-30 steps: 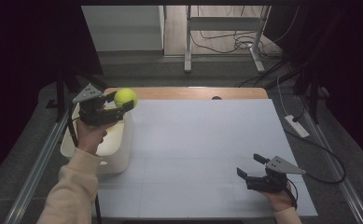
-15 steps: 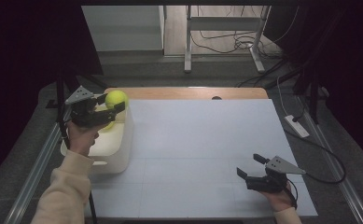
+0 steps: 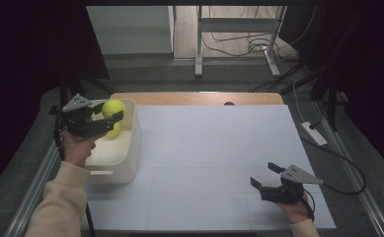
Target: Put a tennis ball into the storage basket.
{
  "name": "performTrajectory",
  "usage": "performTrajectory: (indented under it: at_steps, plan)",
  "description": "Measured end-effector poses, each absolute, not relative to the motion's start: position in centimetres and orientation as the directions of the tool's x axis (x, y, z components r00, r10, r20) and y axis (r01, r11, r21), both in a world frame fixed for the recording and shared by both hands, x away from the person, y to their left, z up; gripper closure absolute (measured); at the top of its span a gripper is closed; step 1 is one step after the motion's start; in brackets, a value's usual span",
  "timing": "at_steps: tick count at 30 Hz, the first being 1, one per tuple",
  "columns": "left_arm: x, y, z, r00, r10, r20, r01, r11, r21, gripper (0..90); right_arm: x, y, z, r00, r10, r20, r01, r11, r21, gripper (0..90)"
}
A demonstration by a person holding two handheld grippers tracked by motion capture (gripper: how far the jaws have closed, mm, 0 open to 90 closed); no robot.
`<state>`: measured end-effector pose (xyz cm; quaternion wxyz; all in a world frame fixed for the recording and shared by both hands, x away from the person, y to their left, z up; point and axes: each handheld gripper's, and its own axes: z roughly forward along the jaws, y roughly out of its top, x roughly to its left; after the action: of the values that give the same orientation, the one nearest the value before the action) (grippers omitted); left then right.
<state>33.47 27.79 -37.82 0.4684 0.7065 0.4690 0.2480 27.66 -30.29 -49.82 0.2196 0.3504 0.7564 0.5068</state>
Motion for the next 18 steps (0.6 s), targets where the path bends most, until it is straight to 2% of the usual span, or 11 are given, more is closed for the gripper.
performTrajectory:
  at_steps: [12, 18]
  plan:
    - [33.8, 28.5, -38.5, 0.415, 0.906, -0.082, 0.476, -0.139, 0.868, 27.5, 27.7, -30.3, -49.8, -0.658, 0.753, 0.019, 0.306, 0.244, 0.920, 11.7]
    - [34.4, 28.9, -39.2, 0.393, 0.918, -0.062, 0.529, -0.170, 0.831, 27.5, 27.7, -30.3, -49.8, -0.659, 0.752, 0.019, 0.305, 0.243, 0.921, 11.8]
